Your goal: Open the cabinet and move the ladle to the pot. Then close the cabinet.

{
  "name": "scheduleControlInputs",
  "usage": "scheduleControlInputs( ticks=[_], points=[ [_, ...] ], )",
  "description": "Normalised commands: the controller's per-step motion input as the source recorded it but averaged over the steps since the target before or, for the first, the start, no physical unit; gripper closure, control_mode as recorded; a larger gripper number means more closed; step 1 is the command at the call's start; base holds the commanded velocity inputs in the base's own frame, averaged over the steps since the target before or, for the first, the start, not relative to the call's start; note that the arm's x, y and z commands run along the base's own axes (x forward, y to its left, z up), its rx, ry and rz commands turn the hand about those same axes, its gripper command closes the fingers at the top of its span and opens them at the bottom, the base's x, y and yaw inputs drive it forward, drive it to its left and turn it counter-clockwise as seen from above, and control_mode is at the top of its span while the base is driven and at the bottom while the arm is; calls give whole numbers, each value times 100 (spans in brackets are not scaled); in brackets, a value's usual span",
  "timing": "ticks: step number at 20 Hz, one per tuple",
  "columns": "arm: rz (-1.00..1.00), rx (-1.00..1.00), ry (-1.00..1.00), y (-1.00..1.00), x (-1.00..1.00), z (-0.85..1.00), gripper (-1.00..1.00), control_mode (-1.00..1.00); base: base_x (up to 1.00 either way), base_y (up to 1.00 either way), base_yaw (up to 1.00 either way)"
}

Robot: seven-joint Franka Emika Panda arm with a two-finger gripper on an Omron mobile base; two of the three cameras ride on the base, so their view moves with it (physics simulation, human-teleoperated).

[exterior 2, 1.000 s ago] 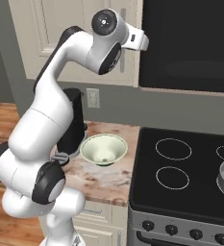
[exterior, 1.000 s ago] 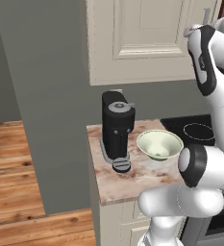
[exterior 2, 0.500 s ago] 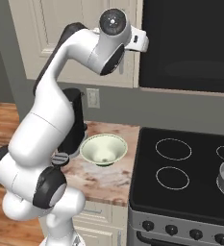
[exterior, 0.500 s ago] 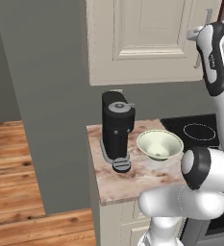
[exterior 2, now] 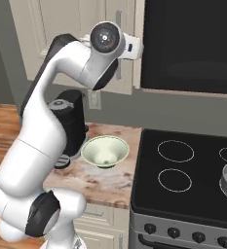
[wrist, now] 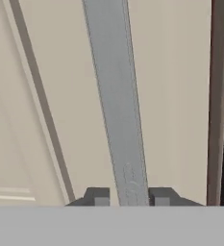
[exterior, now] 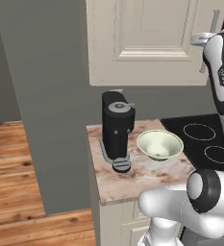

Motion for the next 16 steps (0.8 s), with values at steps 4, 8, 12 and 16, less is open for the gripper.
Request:
scheduleControlInputs(
  ticks=[4, 8, 12, 16],
  points=[
    [-2, -1, -17, 65, -40, -12, 100, -100, 0, 0, 0],
    [-4, -1, -12, 61, -41, -2, 100, -100, 0, 0, 0],
    [-8, 0, -5, 58, -38, 0, 100, -100, 0, 0, 0],
    [-9, -1, 0, 49, -42, 0, 100, -100, 0, 0, 0]
  ],
)
